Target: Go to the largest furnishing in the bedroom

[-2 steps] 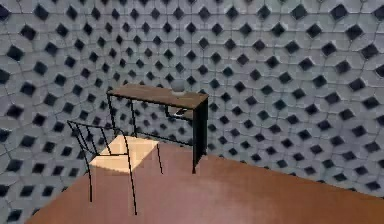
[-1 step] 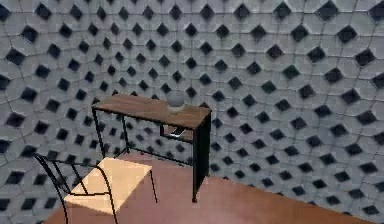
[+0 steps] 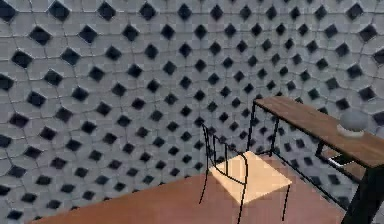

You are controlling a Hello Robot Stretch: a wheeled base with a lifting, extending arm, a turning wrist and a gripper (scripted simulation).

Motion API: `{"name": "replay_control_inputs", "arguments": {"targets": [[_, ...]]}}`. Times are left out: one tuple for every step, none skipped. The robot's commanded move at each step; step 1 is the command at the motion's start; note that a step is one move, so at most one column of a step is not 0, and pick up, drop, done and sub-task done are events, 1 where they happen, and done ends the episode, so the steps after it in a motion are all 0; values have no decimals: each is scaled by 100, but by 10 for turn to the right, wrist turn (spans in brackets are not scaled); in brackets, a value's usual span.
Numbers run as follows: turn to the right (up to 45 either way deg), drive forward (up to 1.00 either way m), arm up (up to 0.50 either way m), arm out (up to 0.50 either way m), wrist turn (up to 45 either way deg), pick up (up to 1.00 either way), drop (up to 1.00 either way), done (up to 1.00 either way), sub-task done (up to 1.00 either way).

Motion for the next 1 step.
{"name": "replay_control_inputs", "arguments": {"targets": [[-450,0,0,0,0,0,0,0,0]]}}
